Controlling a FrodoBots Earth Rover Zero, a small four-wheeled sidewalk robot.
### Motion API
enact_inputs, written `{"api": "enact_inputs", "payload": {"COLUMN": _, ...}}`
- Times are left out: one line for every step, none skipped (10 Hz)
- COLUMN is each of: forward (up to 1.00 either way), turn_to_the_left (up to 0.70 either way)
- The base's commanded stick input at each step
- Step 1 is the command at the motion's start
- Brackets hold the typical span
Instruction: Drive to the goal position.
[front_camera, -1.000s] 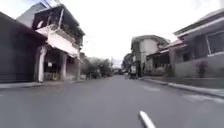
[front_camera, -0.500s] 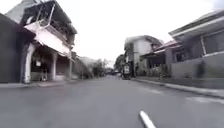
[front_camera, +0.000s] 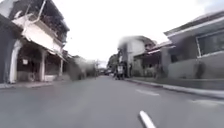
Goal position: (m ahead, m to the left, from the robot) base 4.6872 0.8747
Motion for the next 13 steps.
{"api": "enact_inputs", "payload": {"forward": 0.85, "turn_to_the_left": -0.01}}
{"api": "enact_inputs", "payload": {"forward": 0.85, "turn_to_the_left": -0.03}}
{"api": "enact_inputs", "payload": {"forward": 0.85, "turn_to_the_left": -0.05}}
{"api": "enact_inputs", "payload": {"forward": 0.85, "turn_to_the_left": -0.06}}
{"api": "enact_inputs", "payload": {"forward": 0.85, "turn_to_the_left": -0.08}}
{"api": "enact_inputs", "payload": {"forward": 0.85, "turn_to_the_left": -0.1}}
{"api": "enact_inputs", "payload": {"forward": 0.85, "turn_to_the_left": -0.12}}
{"api": "enact_inputs", "payload": {"forward": 0.85, "turn_to_the_left": -0.14}}
{"api": "enact_inputs", "payload": {"forward": 0.85, "turn_to_the_left": -0.16}}
{"api": "enact_inputs", "payload": {"forward": 0.85, "turn_to_the_left": -0.18}}
{"api": "enact_inputs", "payload": {"forward": 0.85, "turn_to_the_left": -0.19}}
{"api": "enact_inputs", "payload": {"forward": 0.85, "turn_to_the_left": -0.21}}
{"api": "enact_inputs", "payload": {"forward": 0.85, "turn_to_the_left": -0.23}}
